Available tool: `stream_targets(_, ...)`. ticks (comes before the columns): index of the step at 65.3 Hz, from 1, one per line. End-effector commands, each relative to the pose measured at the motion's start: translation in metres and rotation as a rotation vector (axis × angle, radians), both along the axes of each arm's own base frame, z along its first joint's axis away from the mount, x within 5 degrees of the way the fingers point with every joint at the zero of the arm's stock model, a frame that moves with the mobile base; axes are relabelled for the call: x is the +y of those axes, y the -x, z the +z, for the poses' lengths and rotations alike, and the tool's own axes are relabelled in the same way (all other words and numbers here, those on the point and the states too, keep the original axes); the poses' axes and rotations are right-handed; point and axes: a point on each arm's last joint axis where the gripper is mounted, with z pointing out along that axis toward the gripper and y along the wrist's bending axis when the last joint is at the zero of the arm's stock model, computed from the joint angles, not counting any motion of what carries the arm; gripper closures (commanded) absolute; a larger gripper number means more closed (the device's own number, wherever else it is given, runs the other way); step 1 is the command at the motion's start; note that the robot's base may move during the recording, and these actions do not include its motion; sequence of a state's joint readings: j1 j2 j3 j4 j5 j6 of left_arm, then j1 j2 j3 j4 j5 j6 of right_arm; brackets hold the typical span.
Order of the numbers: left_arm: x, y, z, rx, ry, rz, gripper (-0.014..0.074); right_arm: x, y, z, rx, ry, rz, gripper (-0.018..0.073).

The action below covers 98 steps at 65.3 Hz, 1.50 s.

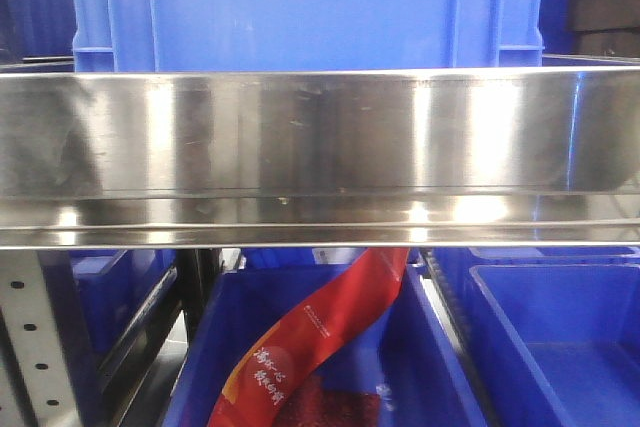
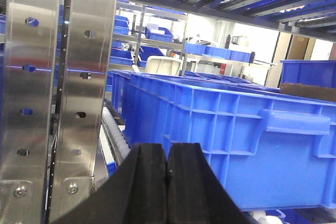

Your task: Grab block from conveyor and place in blue bin

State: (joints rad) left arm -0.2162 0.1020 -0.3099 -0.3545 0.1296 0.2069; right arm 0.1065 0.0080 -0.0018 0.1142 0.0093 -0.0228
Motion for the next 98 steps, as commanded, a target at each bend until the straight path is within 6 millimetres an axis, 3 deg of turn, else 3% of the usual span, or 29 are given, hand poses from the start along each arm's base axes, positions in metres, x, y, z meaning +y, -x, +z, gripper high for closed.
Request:
stream_targets(1,0.001,0.001,0.002,-0.019,0.016,0.005,0.0707,-0.001,0.001,0.002,-0.025,0.003,-0.01,0.072)
stream_targets(68,0.001,0.002,0.001,-0.024,-0.008,0.014,0.0707,-0.001,0.001,0.001,-0.024,0.003,-0.01,0.072)
stream_targets(75,0.003,0.001,-0.013,-0.019,-0.045,0.061,0.0707,-0.001,0.001,0.001,-0.024,0.003,-0.01,0.072)
stream_targets(98,0.012,-0.012,-0.087,0.073,-0.095,0.237,0.0707,-0.001,0.001,0.001,-0.024,0.003,-0.01,0.072)
